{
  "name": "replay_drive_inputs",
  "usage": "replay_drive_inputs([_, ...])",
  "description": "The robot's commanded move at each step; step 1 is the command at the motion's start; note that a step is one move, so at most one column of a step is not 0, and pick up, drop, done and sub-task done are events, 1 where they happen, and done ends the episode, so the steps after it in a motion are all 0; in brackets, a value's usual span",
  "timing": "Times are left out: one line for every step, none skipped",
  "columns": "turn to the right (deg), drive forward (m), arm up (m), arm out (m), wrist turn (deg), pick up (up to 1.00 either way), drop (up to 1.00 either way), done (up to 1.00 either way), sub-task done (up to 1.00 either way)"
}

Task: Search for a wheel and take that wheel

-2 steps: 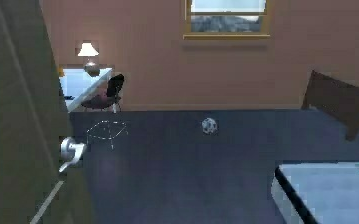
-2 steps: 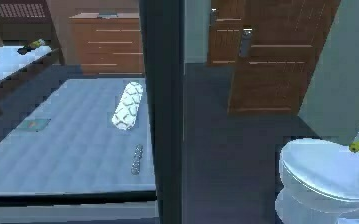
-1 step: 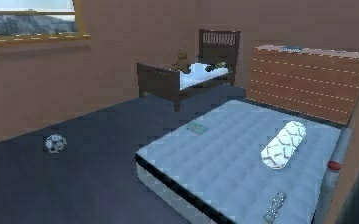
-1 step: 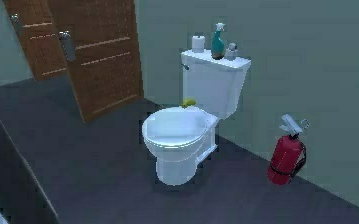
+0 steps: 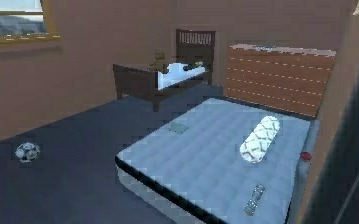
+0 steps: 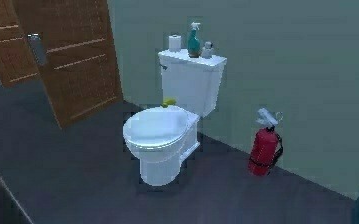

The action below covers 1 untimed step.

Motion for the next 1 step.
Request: replay_drive_inputs([0.0,0.25,0.00,0.00,0.0,0.00,0.00,0.00,0.00])
